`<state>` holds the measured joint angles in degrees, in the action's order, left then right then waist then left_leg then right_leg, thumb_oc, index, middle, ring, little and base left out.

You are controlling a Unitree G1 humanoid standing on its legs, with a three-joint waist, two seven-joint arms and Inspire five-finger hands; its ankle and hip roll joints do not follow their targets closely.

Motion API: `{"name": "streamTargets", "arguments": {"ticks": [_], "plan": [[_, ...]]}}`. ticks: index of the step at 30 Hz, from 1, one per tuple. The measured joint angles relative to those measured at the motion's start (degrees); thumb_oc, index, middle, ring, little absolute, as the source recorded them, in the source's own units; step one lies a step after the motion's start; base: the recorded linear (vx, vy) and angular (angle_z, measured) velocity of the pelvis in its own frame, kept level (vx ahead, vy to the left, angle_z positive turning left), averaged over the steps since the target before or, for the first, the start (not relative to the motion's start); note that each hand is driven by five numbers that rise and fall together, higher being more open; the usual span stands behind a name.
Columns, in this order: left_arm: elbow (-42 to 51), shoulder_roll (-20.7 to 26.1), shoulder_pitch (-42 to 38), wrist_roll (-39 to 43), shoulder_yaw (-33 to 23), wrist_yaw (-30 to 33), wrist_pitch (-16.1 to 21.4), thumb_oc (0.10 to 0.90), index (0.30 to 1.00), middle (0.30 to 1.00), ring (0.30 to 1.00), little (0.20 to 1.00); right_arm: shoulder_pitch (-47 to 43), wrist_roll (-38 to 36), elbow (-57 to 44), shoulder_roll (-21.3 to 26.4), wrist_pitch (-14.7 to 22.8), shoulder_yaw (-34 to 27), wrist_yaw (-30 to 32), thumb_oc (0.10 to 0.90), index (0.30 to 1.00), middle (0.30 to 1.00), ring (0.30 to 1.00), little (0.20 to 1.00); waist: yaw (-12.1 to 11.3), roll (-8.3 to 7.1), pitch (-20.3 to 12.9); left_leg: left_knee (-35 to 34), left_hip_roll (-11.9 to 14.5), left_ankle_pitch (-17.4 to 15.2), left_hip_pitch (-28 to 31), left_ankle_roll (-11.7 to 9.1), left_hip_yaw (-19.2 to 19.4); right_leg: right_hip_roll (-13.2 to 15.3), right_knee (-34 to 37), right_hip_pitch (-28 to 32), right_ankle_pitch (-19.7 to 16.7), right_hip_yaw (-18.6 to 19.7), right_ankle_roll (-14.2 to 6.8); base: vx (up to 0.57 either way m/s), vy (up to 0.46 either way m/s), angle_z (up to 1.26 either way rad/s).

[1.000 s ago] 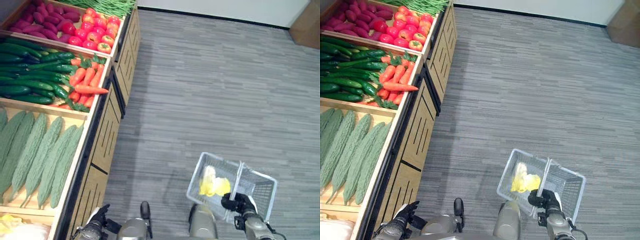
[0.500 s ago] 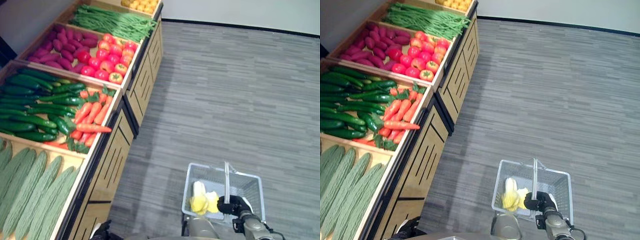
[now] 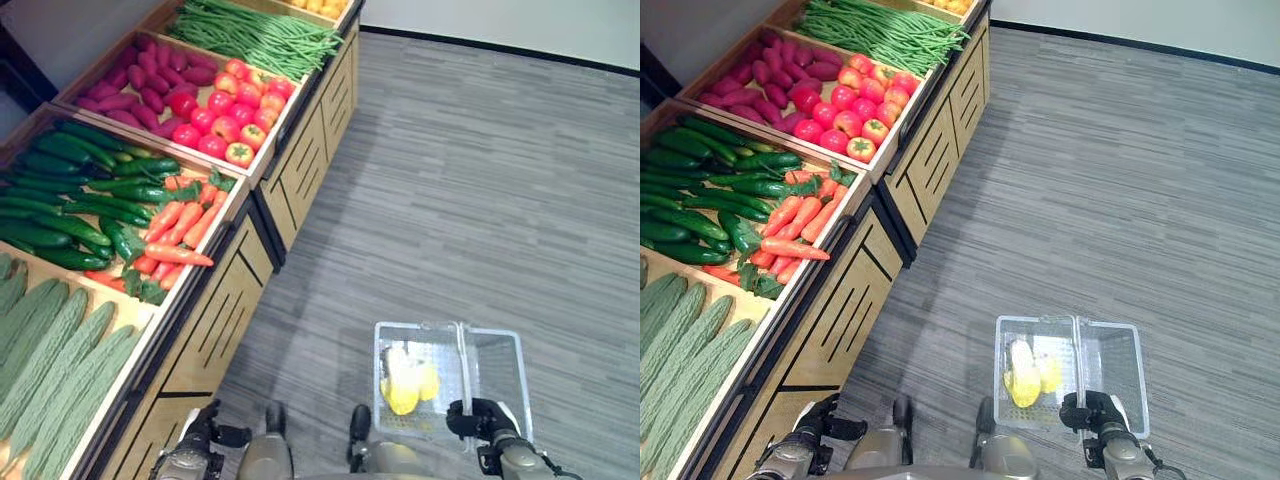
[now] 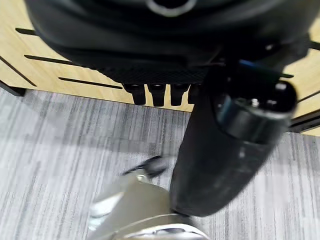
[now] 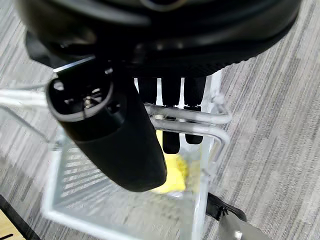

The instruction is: Get the vegetables into the basket

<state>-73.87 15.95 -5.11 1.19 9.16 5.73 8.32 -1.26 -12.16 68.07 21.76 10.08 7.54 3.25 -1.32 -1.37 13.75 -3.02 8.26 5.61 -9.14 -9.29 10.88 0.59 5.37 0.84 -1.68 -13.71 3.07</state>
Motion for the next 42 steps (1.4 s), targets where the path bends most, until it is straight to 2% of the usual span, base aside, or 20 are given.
{"name": "streamTargets", "arguments": {"ticks": [1,3,4,5,6,7,13,16,19,21,24,25,26,29,30,31,33,35,38,42], "plan": [[0.0,-0.1,-0.3,-0.1,0.1,0.2,0.0,0.900,1.000,1.000,1.000,1.000,0.1,0.0,0.8,-0.2,0.0,0.0,0.2,0.400,0.300,0.300,0.300,0.300,-1.1,0.59,0.3,-0.8,0.9,3.3,-0.7,0.1,1.5,-0.9,0.0,0.8,0.1,0.8,-0.2,0.32,0.181,-0.38],[0.0,-0.2,-0.3,-0.2,0.2,0.3,-0.1,0.900,1.000,1.000,1.000,1.000,1.1,0.1,1.0,-0.2,-0.1,-0.5,0.3,0.400,0.300,0.300,0.300,0.300,-0.9,0.81,0.3,0.1,0.5,3.7,-0.3,0.7,2.4,-0.9,-0.1,1.7,0.7,1.6,-1.1,0.26,0.180,-0.35],[-0.1,-0.4,0.2,-0.5,0.1,0.3,-0.3,0.900,1.000,1.000,1.000,1.000,1.7,0.1,1.0,-0.3,-0.1,-0.9,0.5,0.400,0.300,0.300,0.300,0.300,-0.8,1.69,-0.1,-0.2,0.6,3.0,0.9,2.0,2.5,-0.7,-0.5,2.4,1.0,2.3,-1.8,0.20,0.200,-0.46],[-0.3,-0.7,0.9,-0.7,0.1,0.3,-0.6,0.900,1.000,1.000,1.000,1.000,2.5,0.1,1.1,-0.3,-0.1,-0.9,0.5,0.400,0.300,0.300,0.300,0.300,-0.9,1.33,-0.2,-1.9,-0.6,5.5,2.9,5.6,3.3,0.3,-1.2,2.6,1.9,3.6,-3.5,0.23,0.245,-0.43],[-0.2,-0.5,0.9,-0.9,0.1,0.3,-0.7,0.900,1.000,1.000,1.000,1.000,3.0,0.1,1.1,-0.6,-0.1,-0.9,0.4,0.400,0.300,0.300,0.300,0.300,-0.8,0.26,-0.2,-2.2,-2.4,4.7,3.3,6.9,4.2,2.0,-1.5,2.7,1.8,4.1,-4.4,0.26,0.339,-0.43],[0.1,-0.4,0.9,-1.3,0.1,0.3,-0.7,0.900,1.000,1.000,1.000,1.000,4.0,0.1,1.2,-0.8,-0.9,-0.9,0.5,0.400,0.300,0.300,0.300,0.300,-0.6,-0.75,-0.3,-2.0,-5.3,2.9,3.7,9.9,5.8,5.3,-2.8,2.1,1.6,4.5,-6.6,0.13,0.196,-0.22],[0.4,0.4,0.1,-1.2,0.3,0.3,-0.5,0.900,1.000,1.000,1.000,1.000,-0.2,0.3,1.1,-4.0,-1.3,0.6,0.2,0.400,0.300,0.300,0.300,0.300,-1.1,-2.10,-0.7,-2.0,-7.5,0.6,4.4,11.8,7.0,7.5,-5.0,0.9,1.1,4.7,-8.0,0.09,0.149,-0.11],[0.5,-0.1,-0.5,-1.2,0.4,0.4,-0.5,0.900,1.000,1.000,1.000,1.000,-2.8,0.6,-0.3,-4.6,-1.2,2.0,-0.1,0.400,0.300,0.300,0.300,0.300,-2.5,-2.36,-0.8,-2.0,-6.9,-0.7,4.7,12.1,7.1,7.5,-13.5,-3.2,2.0,4.9,-9.8,0.08,0.153,-0.07],[0.4,-0.7,-0.4,-1.2,2.6,0.3,-0.5,0.900,1.000,1.000,1.000,1.000,-3.2,0.5,-2.2,-4.5,-0.2,2.0,0.1,0.400,0.300,0.300,0.300,0.300,-1.9,-2.20,-0.8,-2.1,-7.4,-1.8,6.3,13.8,4.8,9.2,-35.3,-13.7,5.7,8.5,-12.6,0.12,0.061,0.31],[0.3,-0.9,-0.1,-1.2,2.7,0.4,-0.5,0.900,1.000,1.000,1.000,1.000,-2.8,0.5,-2.7,-4.7,-0.2,2.0,-0.2,0.400,0.300,0.300,0.300,0.300,-1.8,-2.83,-0.9,-2.1,-8.5,-2.2,7.2,14.2,3.8,10.3,-34.7,-15.9,6.4,8.9,-12.5,0.16,-0.046,0.46],[-0.4,-1.3,-0.1,-1.1,2.4,0.3,-0.5,0.900,1.000,1.000,1.000,1.000,-2.8,0.5,-2.9,-5.7,0.3,2.0,-0.3,0.400,0.300,0.300,0.300,0.300,-1.3,-3.03,-1.1,-2.3,-9.0,-3.3,8.7,13.5,1.8,10.7,-17.1,-16.7,3.9,8.7,-12.5,0.17,-0.103,0.40],[-0.5,-1.0,0.3,-1.1,2.3,0.2,-0.5,0.900,1.000,1.000,1.000,1.000,-2.7,0.5,-3.2,-5.9,0.4,2.0,-0.3,0.400,0.300,0.300,0.300,0.300,-1.1,-2.80,-1.1,-2.3,-9.1,-2.9,8.9,14.1,1.7,10.8,-14.9,-16.8,2.6,8.2,-12.2,0.24,-0.166,0.38],[-0.7,-0.8,0.6,-1.2,2.3,0.0,-0.6,0.900,1.000,1.000,1.000,1.000,-2.7,0.5,-3.4,-6.1,0.6,2.0,-0.4,0.400,0.300,0.300,0.300,0.300,-0.8,-2.87,-1.0,-2.2,-9.1,-3.2,9.6,13.7,0.7,11.3,-13.5,-17.5,0.9,8.3,-12.1,0.36,-0.232,0.43],[-2.7,-0.3,1.6,-1.2,1.7,0.3,-0.6,0.900,1.000,1.000,1.000,1.000,-2.4,0.5,-3.3,-6.1,0.4,1.9,-0.7,0.400,0.300,0.300,0.300,0.300,0.5,-2.63,-1.0,-2.1,-8.8,-5.1,11.4,11.0,-2.8,12.8,0.0,-15.9,-7.0,11.7,-12.2,0.32,-0.250,0.56],[-3.1,0.5,3.1,-1.3,1.2,0.2,-0.8,0.900,1.000,1.000,1.000,1.000,-1.2,0.5,-4.1,-6.3,0.8,1.8,-0.8,0.400,0.300,0.300,0.300,0.300,1.3,-3.17,-1.1,-2.1,-8.5,-6.0,13.4,8.2,-5.2,13.6,-0.5,-12.8,-7.8,11.6,-12.5,0.28,-0.324,1.03],[-3.4,0.3,3.6,-1.2,0.2,0.3,-0.7,0.900,1.000,1.000,1.000,1.000,-0.7,0.5,-3.6,-6.1,0.4,1.8,-0.8,0.400,0.300,0.300,0.300,0.300,1.3,-2.60,-1.2,-2.1,-6.8,-7.0,15.4,6.6,-6.6,13.1,-0.6,-10.4,-11.6,10.0,-12.7,0.35,-0.442,0.92],[-2.4,-1.5,5.3,-1.2,0.1,0.2,-0.5,0.900,1.000,1.000,1.000,1.000,-0.4,0.5,-2.6,-4.4,0.0,1.8,-0.8,0.400,0.300,0.300,0.300,0.300,0.5,0.89,-2.9,-1.3,-1.9,-5.9,15.9,4.1,-6.4,8.2,-0.5,-8.2,-11.5,6.9,-9.3,0.16,-0.300,0.42],[-2.2,-2.0,5.2,-1.2,0.0,0.3,-0.4,0.900,1.000,1.000,1.000,1.000,-0.8,0.5,-3.4,-2.8,0.0,1.7,-0.9,0.400,0.300,0.300,0.300,0.300,0.5,2.01,-3.2,0.1,0.1,-4.5,14.8,3.4,-5.9,6.4,-0.5,-7.9,-10.5,5.3,-7.7,0.10,-0.238,0.20],[-2.5,-1.6,4.4,-1.2,0.0,0.3,-0.5,0.900,1.000,1.000,1.000,1.000,-1.1,0.5,-3.3,0.2,-0.1,1.7,-0.7,0.400,0.300,0.300,0.300,0.300,0.8,1.96,-3.2,2.5,2.0,-2.7,12.6,1.1,-6.7,5.1,-0.6,-7.6,-9.1,3.3,-5.8,0.10,-0.258,0.31],[-2.8,-0.4,2.7,-1.2,0.2,0.5,-0.4,0.900,1.000,1.000,1.000,1.000,-0.2,0.5,-2.2,2.2,-1.1,1.4,-0.5,0.400,0.300,0.300,0.300,0.300,1.5,2.03,-2.7,7.4,3.4,-0.2,8.5,-1.2,-9.9,4.3,-1.6,-5.6,-5.5,-1.5,-5.8,0.06,-0.200,0.64]]}}
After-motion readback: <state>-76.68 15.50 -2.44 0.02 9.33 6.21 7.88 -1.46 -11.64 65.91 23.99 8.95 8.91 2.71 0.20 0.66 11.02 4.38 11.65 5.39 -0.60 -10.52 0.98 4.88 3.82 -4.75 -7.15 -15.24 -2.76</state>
